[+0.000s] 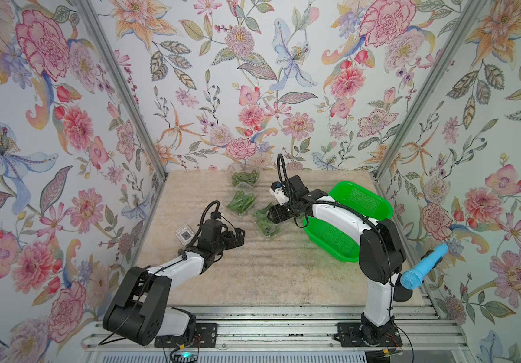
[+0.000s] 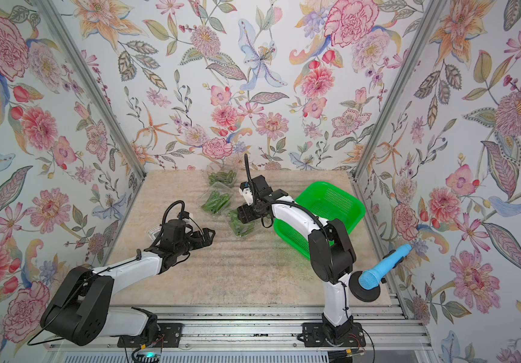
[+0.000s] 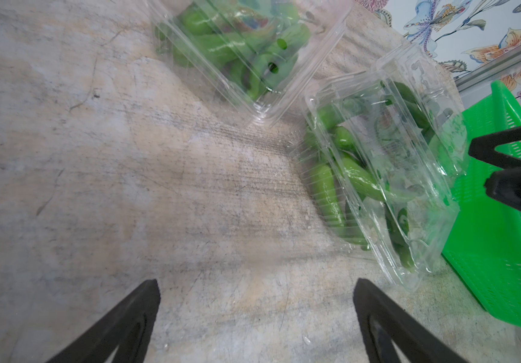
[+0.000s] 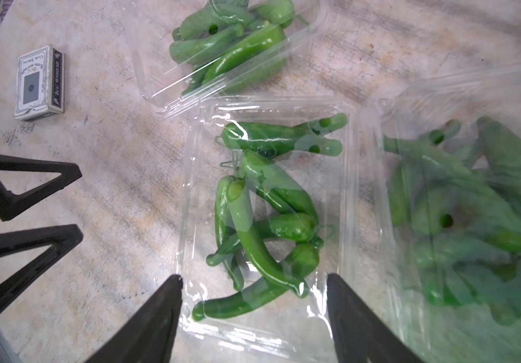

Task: Take small green peppers out of containers
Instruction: Move the packing box to the center of the board.

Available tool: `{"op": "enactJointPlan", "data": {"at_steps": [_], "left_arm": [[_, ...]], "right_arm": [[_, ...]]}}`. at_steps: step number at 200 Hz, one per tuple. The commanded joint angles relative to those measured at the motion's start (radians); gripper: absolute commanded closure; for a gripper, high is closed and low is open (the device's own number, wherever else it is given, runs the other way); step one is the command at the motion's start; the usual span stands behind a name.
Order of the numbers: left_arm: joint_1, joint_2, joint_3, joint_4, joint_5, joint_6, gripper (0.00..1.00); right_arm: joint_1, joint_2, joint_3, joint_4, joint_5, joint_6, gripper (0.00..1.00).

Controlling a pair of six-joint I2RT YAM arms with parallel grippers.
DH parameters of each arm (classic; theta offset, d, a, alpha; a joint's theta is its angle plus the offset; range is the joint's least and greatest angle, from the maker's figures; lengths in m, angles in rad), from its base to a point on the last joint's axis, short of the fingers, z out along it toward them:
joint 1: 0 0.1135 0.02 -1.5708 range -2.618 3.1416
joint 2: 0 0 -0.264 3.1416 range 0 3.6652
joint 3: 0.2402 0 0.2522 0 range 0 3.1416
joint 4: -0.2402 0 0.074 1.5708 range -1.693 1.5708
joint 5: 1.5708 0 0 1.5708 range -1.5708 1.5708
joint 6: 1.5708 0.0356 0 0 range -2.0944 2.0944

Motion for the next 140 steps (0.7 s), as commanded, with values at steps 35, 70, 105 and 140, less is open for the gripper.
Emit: {"op": "enactJointPlan", "data": {"at_steps": [35,70,105,140], "left_arm": [[0.019,-0.03,-0.01,0.008,0.0,-0.021,0.0],[0.041,-0.051,-0.029,0.006,-0.006,-0.038,0.0],[0.061,-0.088,-0.053,0.012,-0.004,-0.051,0.0],[0.07,-0.097,-0.067,0.012,-0.007,-0.071,0.01]], "right_arm": [[-0.029,0.15,0.149,0.01,0.018,-0.01,0.2],[-0.049,0.223,0.216,0.008,-0.043,0.004,0.17],[-0.047,0.252,0.218,0.008,-0.097,0.014,0.18],[-0.028,0.251,0.18,0.008,-0.146,-0.005,0.2]]}}
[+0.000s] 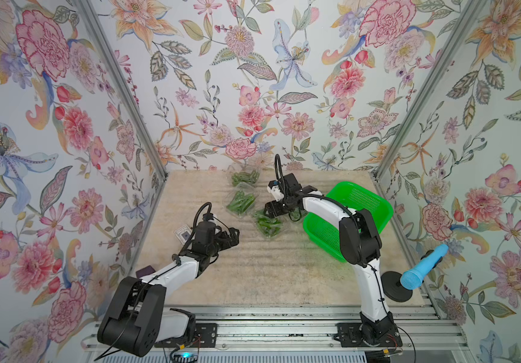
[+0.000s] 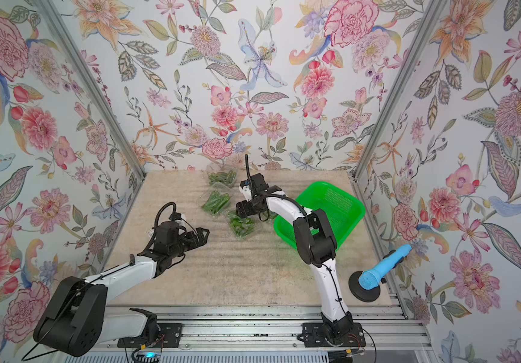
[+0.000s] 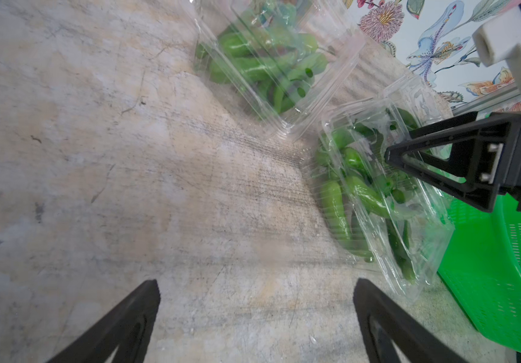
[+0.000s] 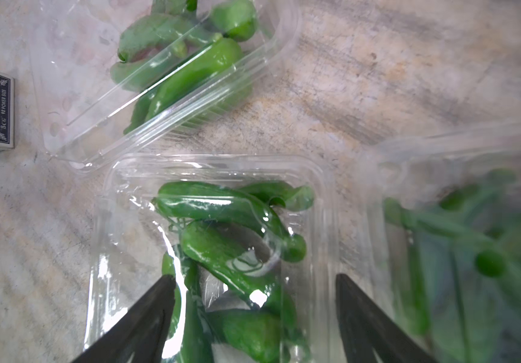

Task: Take small green peppers out of containers
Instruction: Move the packing box to the center of the board.

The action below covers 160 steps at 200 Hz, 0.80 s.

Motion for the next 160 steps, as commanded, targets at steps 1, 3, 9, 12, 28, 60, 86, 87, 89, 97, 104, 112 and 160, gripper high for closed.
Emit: {"op": "enactJointPlan", "data": {"at_steps": [1,3,9,12,28,60,86,87,89,97,104,112,160], "left_arm": [[0.014,-0.018,-0.018,0.013,-0.007,-0.034,0.01],[0.014,-0.017,-0.018,0.014,-0.007,-0.036,0.0],[0.016,-0.016,-0.021,0.017,-0.007,-0.044,0.0],[0.016,-0.015,-0.023,0.02,-0.007,-0.049,0.0],[0.015,-0.007,-0.033,0.035,0.001,-0.075,0.0],[0.014,0.02,-0.077,0.108,0.06,-0.133,0.02],[0.009,0.03,-0.135,0.19,0.088,-0.183,0.03],[0.009,0.03,-0.137,0.195,0.089,-0.186,0.03],[0.007,0.031,-0.142,0.205,0.091,-0.19,0.03],[0.003,0.035,-0.152,0.229,0.096,-0.202,0.04],[-0.006,0.04,-0.153,0.237,0.098,-0.208,0.04],[-0.019,0.051,-0.151,0.245,0.096,-0.212,0.04],[-0.048,0.12,-0.15,0.365,0.1,-0.268,0.07]], "right_arm": [[0.016,0.002,-0.016,-0.005,-0.065,-0.005,0.2],[0.017,0.0,-0.021,-0.005,-0.069,-0.007,0.2],[0.019,-0.005,-0.032,-0.005,-0.083,-0.01,0.21],[0.02,-0.007,-0.038,-0.005,-0.089,-0.012,0.21],[0.028,-0.025,-0.077,-0.006,-0.111,-0.023,0.22],[0.045,-0.085,-0.179,-0.01,-0.13,-0.034,0.24],[0.061,-0.147,-0.267,-0.008,-0.109,-0.026,0.24],[0.062,-0.151,-0.27,-0.008,-0.109,-0.025,0.24],[0.064,-0.156,-0.276,-0.007,-0.108,-0.024,0.24],[0.071,-0.176,-0.296,-0.005,-0.107,-0.02,0.24],[0.078,-0.191,-0.311,-0.005,-0.106,-0.016,0.24],[0.084,-0.204,-0.323,-0.004,-0.104,-0.012,0.24],[0.127,-0.283,-0.383,0.013,-0.105,0.014,0.22]]}}
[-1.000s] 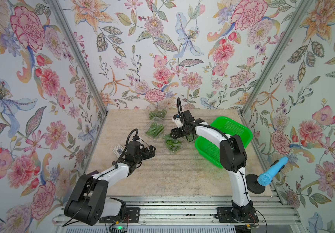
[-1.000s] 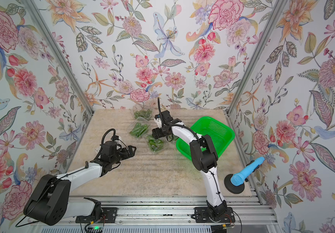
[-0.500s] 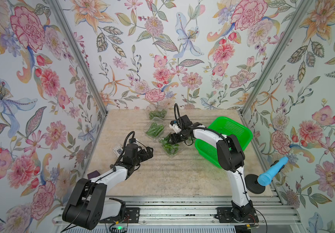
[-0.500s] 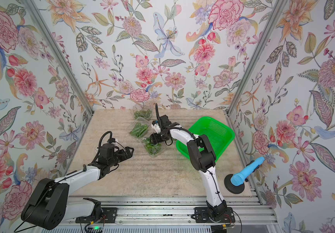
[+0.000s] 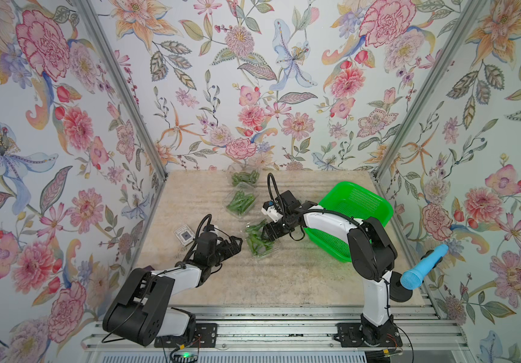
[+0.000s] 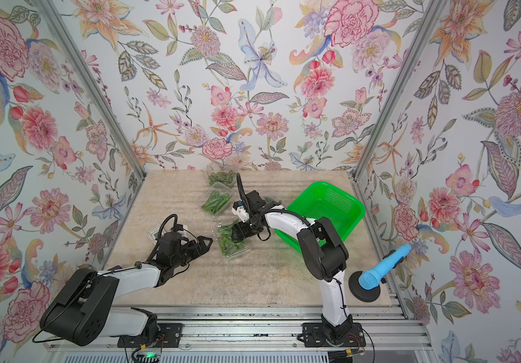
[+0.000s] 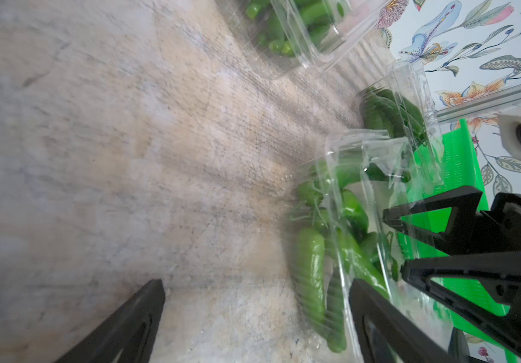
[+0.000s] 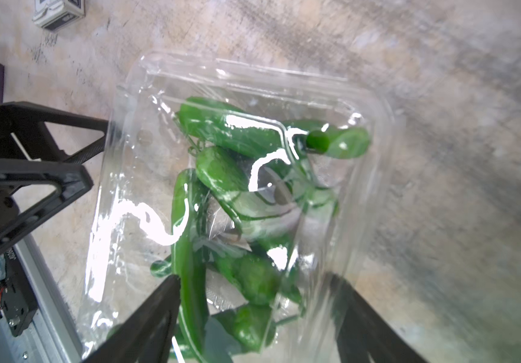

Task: Take small green peppers out of containers
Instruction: Move the packing box to the center of the board.

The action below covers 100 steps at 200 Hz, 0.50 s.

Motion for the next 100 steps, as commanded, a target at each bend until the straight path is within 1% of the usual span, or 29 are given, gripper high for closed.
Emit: {"op": "enactJointPlan", "data": {"at_steps": [1,18,29,38,72,100], "left_arm": [[-0.008,0.031,-0.003,0.108,0.014,-0.056,0.07],[-0.009,0.052,0.006,0.114,0.031,-0.053,0.09],[-0.009,0.057,0.001,0.126,0.036,-0.054,0.12],[-0.008,0.053,-0.006,0.133,0.038,-0.059,0.12],[-0.007,-0.015,-0.037,0.12,0.023,-0.062,0.14],[-0.003,-0.079,-0.029,0.035,-0.004,-0.028,0.13]], "right_arm": [[0.011,-0.058,-0.026,-0.009,0.003,0.018,0.22],[0.008,-0.061,-0.02,-0.007,0.002,0.02,0.2],[0.002,-0.059,-0.011,-0.006,0.002,0.023,0.18],[-0.001,-0.056,-0.003,-0.002,-0.002,0.025,0.18],[-0.014,-0.02,0.042,0.004,-0.015,0.039,0.17],[-0.018,0.004,0.072,0.005,-0.022,0.046,0.14]]}}
